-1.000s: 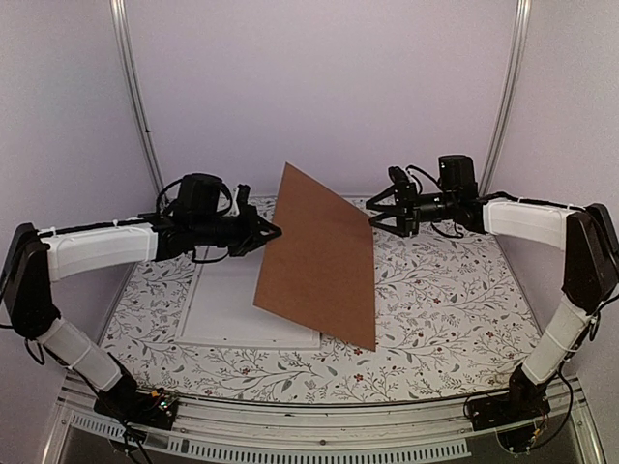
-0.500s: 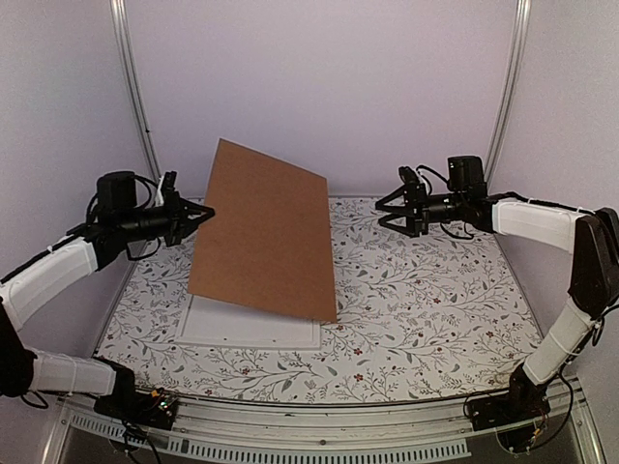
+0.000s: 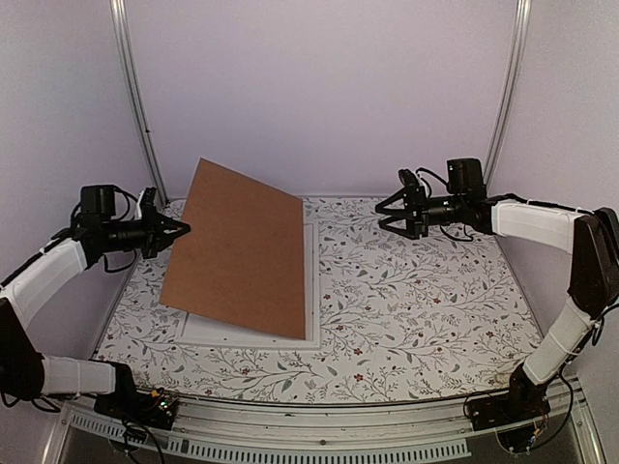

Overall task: Put the photo into the frame
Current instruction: Place the backboard on the frame body.

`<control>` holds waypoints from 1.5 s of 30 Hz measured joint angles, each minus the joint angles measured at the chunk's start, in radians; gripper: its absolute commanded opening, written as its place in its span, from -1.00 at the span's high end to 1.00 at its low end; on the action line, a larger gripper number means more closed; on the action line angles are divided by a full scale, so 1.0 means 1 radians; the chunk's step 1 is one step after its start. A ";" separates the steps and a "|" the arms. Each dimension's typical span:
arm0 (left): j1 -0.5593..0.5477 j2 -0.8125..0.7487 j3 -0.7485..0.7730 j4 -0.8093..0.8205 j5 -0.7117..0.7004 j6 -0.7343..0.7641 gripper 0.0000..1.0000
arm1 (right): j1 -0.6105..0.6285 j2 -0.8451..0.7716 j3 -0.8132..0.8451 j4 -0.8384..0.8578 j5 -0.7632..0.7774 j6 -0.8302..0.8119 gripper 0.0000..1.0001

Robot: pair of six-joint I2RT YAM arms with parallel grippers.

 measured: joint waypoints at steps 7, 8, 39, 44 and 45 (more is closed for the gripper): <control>0.037 0.061 -0.019 0.020 0.055 0.020 1.00 | 0.000 0.008 -0.006 0.000 0.000 -0.006 -0.36; 0.042 0.071 -0.020 0.025 0.060 0.021 1.00 | 0.000 0.009 -0.007 0.000 0.000 -0.008 -0.36; 0.054 0.280 -0.081 0.266 0.132 -0.010 1.00 | 0.000 0.013 -0.032 0.000 0.003 -0.017 -0.36; 0.054 0.292 -0.091 0.296 0.138 -0.027 1.00 | 0.000 0.018 -0.032 0.001 0.004 -0.017 -0.37; 0.054 0.294 -0.093 0.303 0.139 -0.030 1.00 | 0.000 0.020 -0.033 0.001 0.004 -0.017 -0.36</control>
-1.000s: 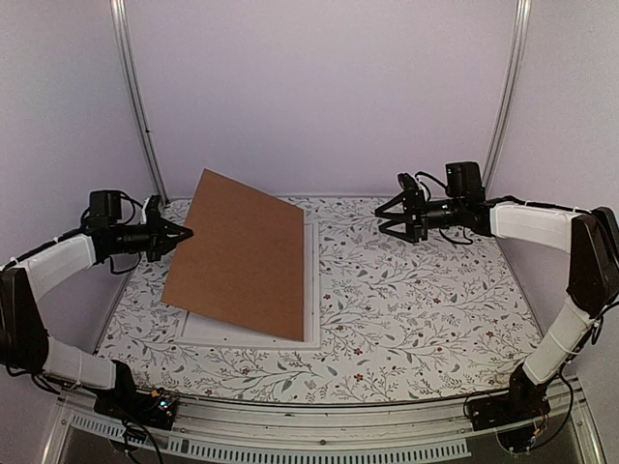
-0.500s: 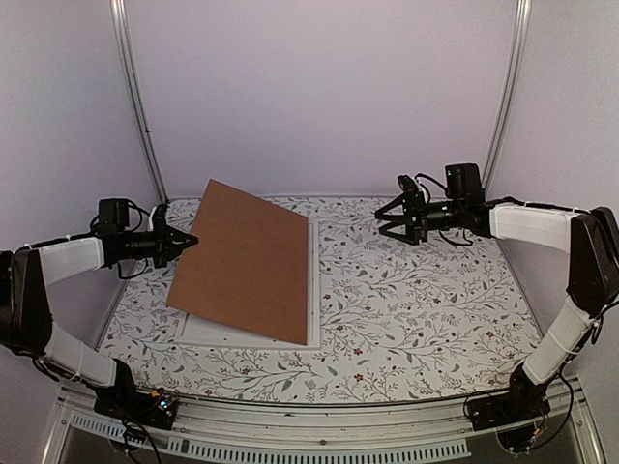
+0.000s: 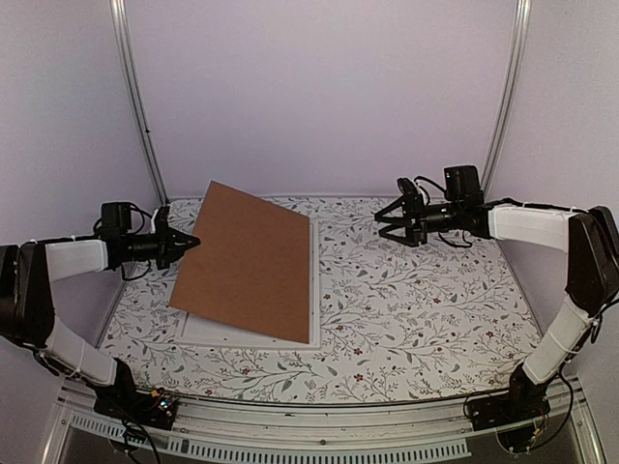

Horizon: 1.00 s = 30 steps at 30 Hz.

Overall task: Put the photo into the frame
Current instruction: Place the backboard on the frame body.

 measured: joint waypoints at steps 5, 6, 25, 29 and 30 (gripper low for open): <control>-0.002 0.011 -0.009 0.029 0.002 -0.017 1.00 | 0.000 0.005 0.000 0.000 0.000 0.000 -0.36; -0.003 0.015 -0.010 0.034 0.002 -0.019 1.00 | 0.000 0.005 0.000 0.000 0.000 0.000 -0.36; -0.014 0.085 -0.013 0.086 0.002 -0.039 1.00 | 0.000 0.005 -0.007 0.000 0.001 0.000 -0.36; -0.014 0.097 -0.013 0.085 0.004 -0.036 1.00 | 0.000 0.005 -0.007 0.000 0.001 0.000 -0.36; -0.014 0.097 -0.013 0.085 0.005 -0.035 1.00 | 0.000 0.005 -0.007 0.000 0.001 0.000 -0.36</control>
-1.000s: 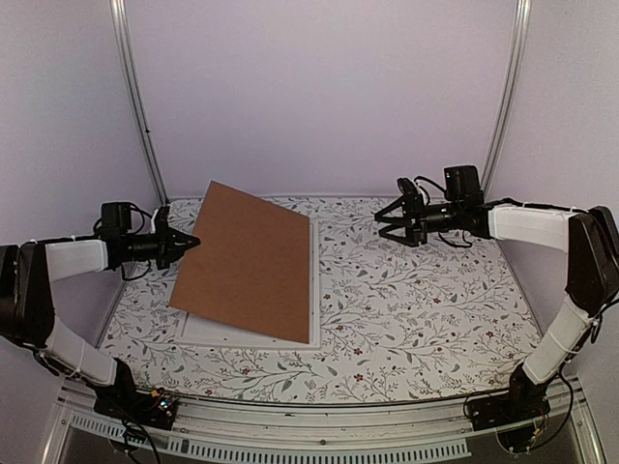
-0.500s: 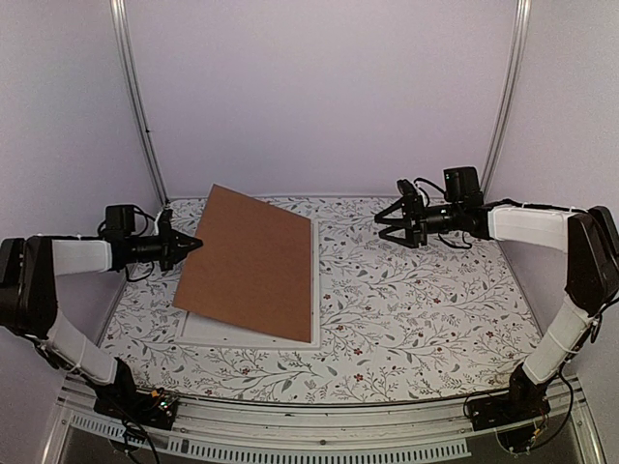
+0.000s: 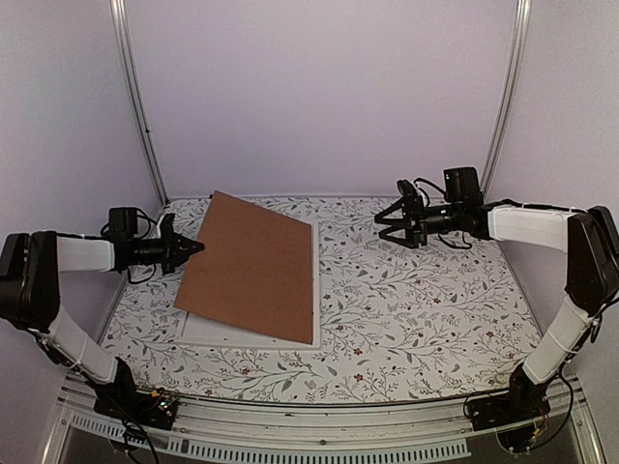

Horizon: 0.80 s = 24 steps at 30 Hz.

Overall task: Put the photo into the frame
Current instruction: Place the backboard on the frame body.

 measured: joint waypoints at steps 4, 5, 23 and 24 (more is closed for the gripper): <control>0.000 0.006 0.002 -0.004 0.001 0.009 1.00 | 0.000 0.000 -0.001 0.000 0.000 0.000 -0.36; 0.000 0.009 0.003 -0.006 0.002 0.011 1.00 | 0.000 0.000 -0.002 0.000 0.000 0.000 -0.36; 0.000 0.047 0.034 -0.028 0.005 0.037 1.00 | 0.000 0.000 -0.006 0.000 0.002 0.000 -0.36; 0.000 0.047 0.034 -0.028 0.005 0.037 1.00 | 0.000 0.000 -0.006 0.000 0.002 0.000 -0.36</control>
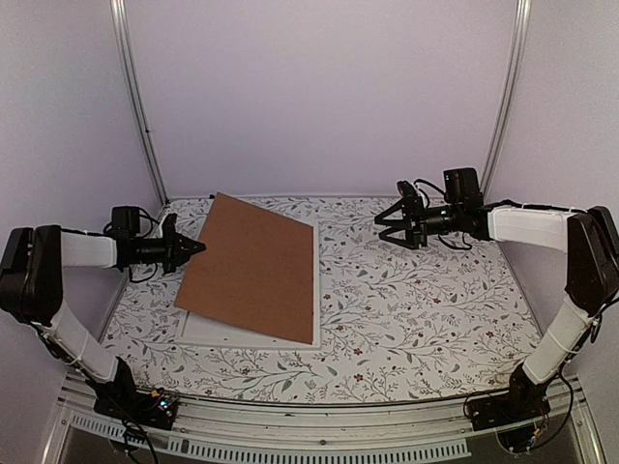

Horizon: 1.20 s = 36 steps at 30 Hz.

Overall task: Put the photo into the frame
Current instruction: Place the backboard on the frame body.

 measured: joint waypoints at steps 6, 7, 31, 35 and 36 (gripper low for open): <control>0.000 0.000 0.001 0.001 0.000 -0.004 1.00 | 0.000 0.000 -0.011 0.000 0.000 0.000 -0.36; 0.000 0.000 0.001 0.002 0.000 -0.006 1.00 | 0.000 0.000 -0.011 0.000 0.000 0.000 -0.36; 0.000 0.002 0.001 0.032 -0.014 -0.031 1.00 | 0.000 0.001 -0.011 0.000 0.000 0.000 -0.36; 0.000 0.006 0.001 0.032 -0.016 -0.030 1.00 | 0.000 0.001 -0.013 0.000 0.000 0.000 -0.36; 0.000 0.008 0.001 0.034 -0.016 -0.030 1.00 | 0.000 0.001 -0.013 0.001 0.000 0.000 -0.36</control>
